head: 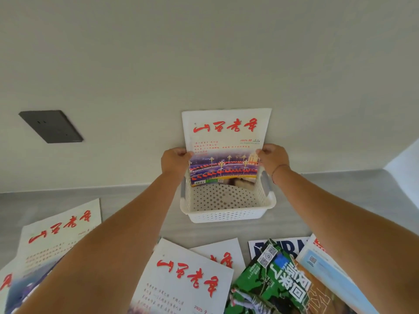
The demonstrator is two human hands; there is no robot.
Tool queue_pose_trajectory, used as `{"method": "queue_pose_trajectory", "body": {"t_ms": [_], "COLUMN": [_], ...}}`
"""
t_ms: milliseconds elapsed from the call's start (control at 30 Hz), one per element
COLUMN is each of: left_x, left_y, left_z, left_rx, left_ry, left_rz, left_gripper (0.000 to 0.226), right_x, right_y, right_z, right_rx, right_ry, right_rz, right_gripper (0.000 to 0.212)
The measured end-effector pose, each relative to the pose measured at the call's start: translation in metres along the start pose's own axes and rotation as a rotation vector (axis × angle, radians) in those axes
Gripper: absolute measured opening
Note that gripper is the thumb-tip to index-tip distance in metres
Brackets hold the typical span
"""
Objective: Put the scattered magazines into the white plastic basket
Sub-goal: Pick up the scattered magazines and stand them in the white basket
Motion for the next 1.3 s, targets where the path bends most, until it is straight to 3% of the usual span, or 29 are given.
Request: {"method": "queue_pose_trajectory", "body": {"t_ms": [133, 467, 967, 1067, 1167, 1300], "left_x": [0.000, -0.001, -0.023, -0.050, -0.092, -0.151], "left_y": [0.003, 0.002, 0.027, 0.047, 0.069, 0.097], "left_z": [-0.002, -0.004, -0.016, -0.032, -0.056, -0.098], "left_rx": [0.022, 0.083, 0.185, 0.195, 0.195, 0.246], "left_ry": [-0.004, -0.019, -0.016, -0.005, 0.026, 0.112], "left_rz": [0.064, 0.086, 0.040, 0.053, 0.045, -0.052], "left_gripper": [0.011, 0.030, 0.036, 0.035, 0.023, 0.018], "right_x": [0.002, 0.003, -0.029, -0.066, -0.119, -0.190], "right_y": [0.001, -0.005, 0.000, 0.001, -0.008, -0.032], "right_z": [-0.007, 0.006, 0.011, 0.017, 0.037, 0.085], "right_rx": [-0.019, -0.156, -0.091, -0.020, 0.023, 0.006], "right_ry": [0.053, 0.008, -0.032, 0.066, 0.147, 0.015], "right_rz": [0.044, 0.030, 0.132, 0.161, 0.105, -0.082], "right_gripper": [0.013, 0.034, 0.030, 0.028, 0.024, 0.030]}}
Point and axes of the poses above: each hand's wrist, its own x-axis towards the middle knuckle, its own y-axis out of the back of the hand, z = x × y, the point moved 4 cm from there along x, towards the middle knuckle, and after that the axes turned 9 degrees about -y, right-handed, at the moved point
